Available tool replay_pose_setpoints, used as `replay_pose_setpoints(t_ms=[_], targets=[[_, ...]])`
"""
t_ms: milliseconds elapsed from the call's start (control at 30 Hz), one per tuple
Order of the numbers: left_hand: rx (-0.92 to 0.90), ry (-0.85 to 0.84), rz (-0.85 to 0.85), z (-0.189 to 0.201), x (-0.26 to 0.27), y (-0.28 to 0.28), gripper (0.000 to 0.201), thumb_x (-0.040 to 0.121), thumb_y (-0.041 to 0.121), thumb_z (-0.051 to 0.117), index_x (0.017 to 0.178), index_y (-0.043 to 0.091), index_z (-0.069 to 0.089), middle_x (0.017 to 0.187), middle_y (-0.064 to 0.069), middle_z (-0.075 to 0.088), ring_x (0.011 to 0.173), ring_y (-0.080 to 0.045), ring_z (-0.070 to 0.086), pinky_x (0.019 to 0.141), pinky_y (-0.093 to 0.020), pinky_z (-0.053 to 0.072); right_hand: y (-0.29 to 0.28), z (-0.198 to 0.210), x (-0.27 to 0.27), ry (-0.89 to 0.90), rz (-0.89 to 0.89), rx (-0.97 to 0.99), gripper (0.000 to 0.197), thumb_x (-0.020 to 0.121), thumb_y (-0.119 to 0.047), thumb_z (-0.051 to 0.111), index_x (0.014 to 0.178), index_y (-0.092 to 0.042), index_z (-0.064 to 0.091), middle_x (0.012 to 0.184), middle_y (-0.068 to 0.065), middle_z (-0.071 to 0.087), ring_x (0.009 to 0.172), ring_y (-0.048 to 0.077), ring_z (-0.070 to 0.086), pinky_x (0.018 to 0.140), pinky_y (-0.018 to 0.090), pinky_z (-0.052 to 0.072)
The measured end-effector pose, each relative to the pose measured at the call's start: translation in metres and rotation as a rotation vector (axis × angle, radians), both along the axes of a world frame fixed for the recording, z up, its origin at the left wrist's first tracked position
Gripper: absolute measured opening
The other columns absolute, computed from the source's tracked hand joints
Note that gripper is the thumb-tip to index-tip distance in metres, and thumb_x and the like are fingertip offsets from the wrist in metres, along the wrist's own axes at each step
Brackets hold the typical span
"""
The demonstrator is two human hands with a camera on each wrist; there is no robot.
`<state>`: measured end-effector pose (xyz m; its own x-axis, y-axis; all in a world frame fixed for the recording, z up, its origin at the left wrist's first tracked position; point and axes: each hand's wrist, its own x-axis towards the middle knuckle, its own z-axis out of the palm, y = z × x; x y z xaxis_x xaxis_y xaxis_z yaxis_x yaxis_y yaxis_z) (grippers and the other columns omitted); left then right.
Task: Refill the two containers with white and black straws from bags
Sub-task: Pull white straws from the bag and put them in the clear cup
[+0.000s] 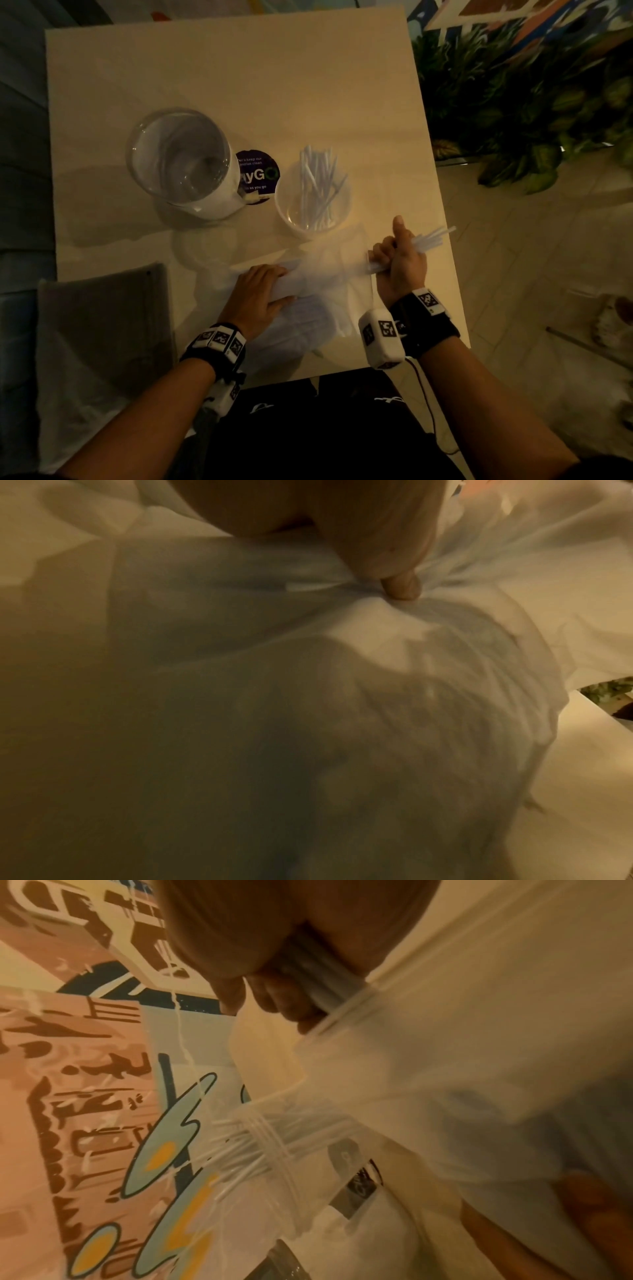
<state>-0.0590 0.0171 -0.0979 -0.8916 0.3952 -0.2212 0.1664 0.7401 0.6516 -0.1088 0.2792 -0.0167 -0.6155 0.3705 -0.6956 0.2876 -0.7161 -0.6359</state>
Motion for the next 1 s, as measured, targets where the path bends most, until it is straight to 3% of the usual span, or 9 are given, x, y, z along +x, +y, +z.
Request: replay_pose_setpoints(t_ms=[200, 367, 500, 600, 700, 800, 867, 933, 1000], targets=[[-0.018, -0.006, -0.021, 0.006, -0.002, 0.0, 0.053, 0.085, 0.059, 0.05, 0.124, 0.023, 0.054, 0.123, 0.004, 0.057, 0.116, -0.017, 0.049, 0.1, -0.035, 0.036, 0.012, 0.019, -0.015, 0.037, 0.013, 0.057, 0.045, 0.097, -0.033, 0.063, 0.063, -0.024, 0.035, 0.048, -0.005, 0.023, 0.042, 0.012, 0.02, 0.047, 0.026, 0.021], [-0.053, -0.042, -0.034, 0.009, -0.005, -0.003, 0.067, 0.082, 0.07, 0.049, 0.127, 0.02, 0.054, 0.127, 0.003, 0.056, 0.118, -0.017, 0.048, 0.102, -0.028, 0.03, 0.019, 0.06, -0.029, 0.148, 0.063, 0.162, 0.047, 0.099, -0.04, 0.056, 0.06, -0.022, 0.035, 0.048, -0.006, 0.028, 0.041, 0.011, 0.023, 0.044, 0.023, 0.025], [-0.068, -0.18, -0.023, 0.021, -0.012, -0.003, 0.079, 0.071, 0.074, 0.055, 0.13, 0.021, 0.053, 0.128, 0.003, 0.054, 0.117, -0.02, 0.049, 0.101, -0.036, 0.036, 0.019, 0.111, -0.038, 0.381, 0.155, 0.304, 0.046, 0.104, -0.032, 0.047, 0.06, -0.022, 0.035, 0.046, -0.008, 0.028, 0.039, 0.01, 0.022, 0.043, 0.021, 0.022], [-0.062, -0.187, -0.011, 0.028, -0.016, 0.0, 0.069, 0.073, 0.069, 0.068, 0.125, 0.026, 0.053, 0.119, 0.009, 0.055, 0.109, -0.014, 0.052, 0.096, -0.032, 0.04, 0.021, 0.147, -0.041, 0.571, 0.213, 0.409, 0.043, 0.1, -0.038, 0.053, 0.068, -0.017, 0.033, 0.047, -0.006, 0.026, 0.038, 0.014, 0.02, 0.043, 0.024, 0.019], [-0.002, -0.194, 0.046, 0.041, -0.021, 0.004, 0.066, 0.075, 0.068, 0.066, 0.126, 0.029, 0.052, 0.12, 0.012, 0.054, 0.109, -0.008, 0.05, 0.095, -0.028, 0.042, 0.018, 0.171, -0.041, 0.707, 0.265, 0.393, 0.048, 0.091, -0.046, 0.06, 0.068, -0.016, 0.029, 0.047, -0.006, 0.026, 0.036, 0.014, 0.021, 0.045, 0.024, 0.022], [0.142, -0.146, 0.142, 0.066, -0.027, 0.016, 0.052, 0.083, 0.058, 0.066, 0.123, 0.027, 0.055, 0.12, 0.013, 0.057, 0.108, -0.001, 0.053, 0.092, -0.021, 0.044, 0.007, 0.183, -0.038, 0.751, 0.288, 0.317, 0.055, 0.086, -0.049, 0.066, 0.069, -0.016, 0.026, 0.047, -0.002, 0.019, 0.035, 0.013, 0.02, 0.046, 0.023, 0.023], [0.337, -0.231, 0.315, 0.085, -0.032, 0.029, 0.035, 0.089, 0.05, 0.062, 0.112, 0.024, 0.063, 0.108, 0.014, 0.066, 0.102, -0.001, 0.061, 0.088, -0.019, 0.047, -0.004, 0.185, -0.034, 0.771, 0.319, 0.254, 0.053, 0.087, -0.049, 0.064, 0.068, -0.016, 0.027, 0.047, -0.002, 0.019, 0.035, 0.012, 0.02, 0.045, 0.023, 0.022], [0.631, -0.518, 0.535, 0.107, -0.039, 0.044, 0.039, 0.094, 0.05, 0.051, 0.106, 0.016, 0.065, 0.101, 0.005, 0.072, 0.097, -0.013, 0.068, 0.084, -0.024, 0.051, -0.019, 0.181, -0.029, 0.767, 0.356, 0.177, 0.051, 0.087, -0.048, 0.065, 0.07, -0.014, 0.03, 0.046, -0.005, 0.026, 0.034, 0.01, 0.024, 0.044, 0.021, 0.024], [0.879, -0.877, 0.72, 0.124, -0.045, 0.056, 0.06, 0.091, 0.058, 0.037, 0.109, 0.007, 0.063, 0.109, -0.012, 0.07, 0.096, -0.024, 0.07, 0.078, -0.031, 0.056, -0.035, 0.172, -0.025, 0.764, 0.392, 0.102, 0.047, 0.088, -0.044, 0.067, 0.073, -0.013, 0.035, 0.049, -0.008, 0.034, 0.036, 0.008, 0.03, 0.044, 0.019, 0.028]])
